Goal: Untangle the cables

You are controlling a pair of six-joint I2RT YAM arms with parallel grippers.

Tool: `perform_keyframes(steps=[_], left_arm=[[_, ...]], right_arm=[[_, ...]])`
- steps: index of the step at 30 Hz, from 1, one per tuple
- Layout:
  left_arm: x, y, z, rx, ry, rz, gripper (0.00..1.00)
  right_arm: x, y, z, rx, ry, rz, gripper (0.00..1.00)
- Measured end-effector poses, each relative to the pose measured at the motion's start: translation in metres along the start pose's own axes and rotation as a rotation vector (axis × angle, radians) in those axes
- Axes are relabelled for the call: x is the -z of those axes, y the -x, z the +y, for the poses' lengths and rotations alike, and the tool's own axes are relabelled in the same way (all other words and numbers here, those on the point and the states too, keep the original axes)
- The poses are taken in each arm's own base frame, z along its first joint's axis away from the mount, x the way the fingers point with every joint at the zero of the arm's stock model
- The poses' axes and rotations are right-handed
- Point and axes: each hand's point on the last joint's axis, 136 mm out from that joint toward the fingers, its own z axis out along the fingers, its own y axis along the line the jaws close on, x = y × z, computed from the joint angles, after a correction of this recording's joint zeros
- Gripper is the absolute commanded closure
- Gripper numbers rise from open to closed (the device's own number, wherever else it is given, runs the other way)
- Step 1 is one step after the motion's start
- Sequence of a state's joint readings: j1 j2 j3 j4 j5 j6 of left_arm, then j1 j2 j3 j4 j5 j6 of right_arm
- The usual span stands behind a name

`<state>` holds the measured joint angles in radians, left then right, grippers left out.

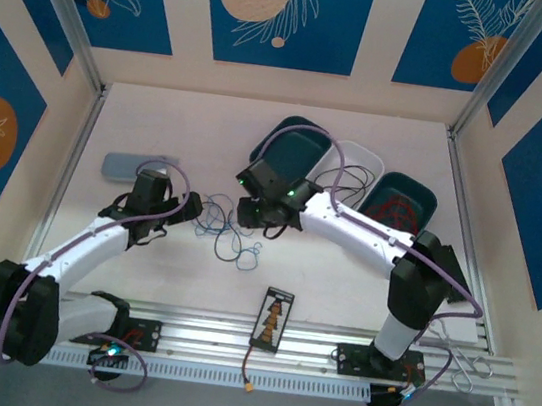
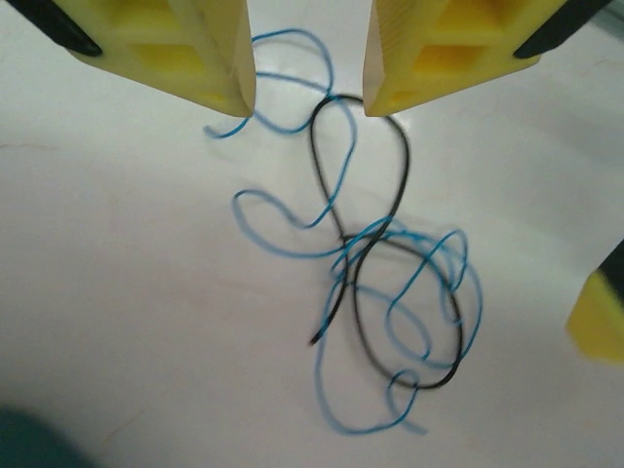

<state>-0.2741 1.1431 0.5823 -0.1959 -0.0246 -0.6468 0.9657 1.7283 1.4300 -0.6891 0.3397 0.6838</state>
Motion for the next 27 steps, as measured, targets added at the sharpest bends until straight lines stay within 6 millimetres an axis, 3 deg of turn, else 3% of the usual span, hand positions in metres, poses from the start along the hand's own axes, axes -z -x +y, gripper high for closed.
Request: perform_keyframes(steps=[12,16,27], left_arm=[[-0.003,-0.001,0.003,0.038,0.01,0.009,0.0],[-0.003,0.0,0.006,0.047,0.019,0.006,0.0],[-0.002,0.003,0.014,0.061,0.048,-0.006,0.0]], right_arm=[[-0.044,-0.055,0.042,0.211,-0.056,0.144,0.68],[-0.056,-0.061,0.051,0.269,-0.064,0.17,0.68],[-0.094,-0.064,0.049,0.314,-0.098,0.259,0.69]])
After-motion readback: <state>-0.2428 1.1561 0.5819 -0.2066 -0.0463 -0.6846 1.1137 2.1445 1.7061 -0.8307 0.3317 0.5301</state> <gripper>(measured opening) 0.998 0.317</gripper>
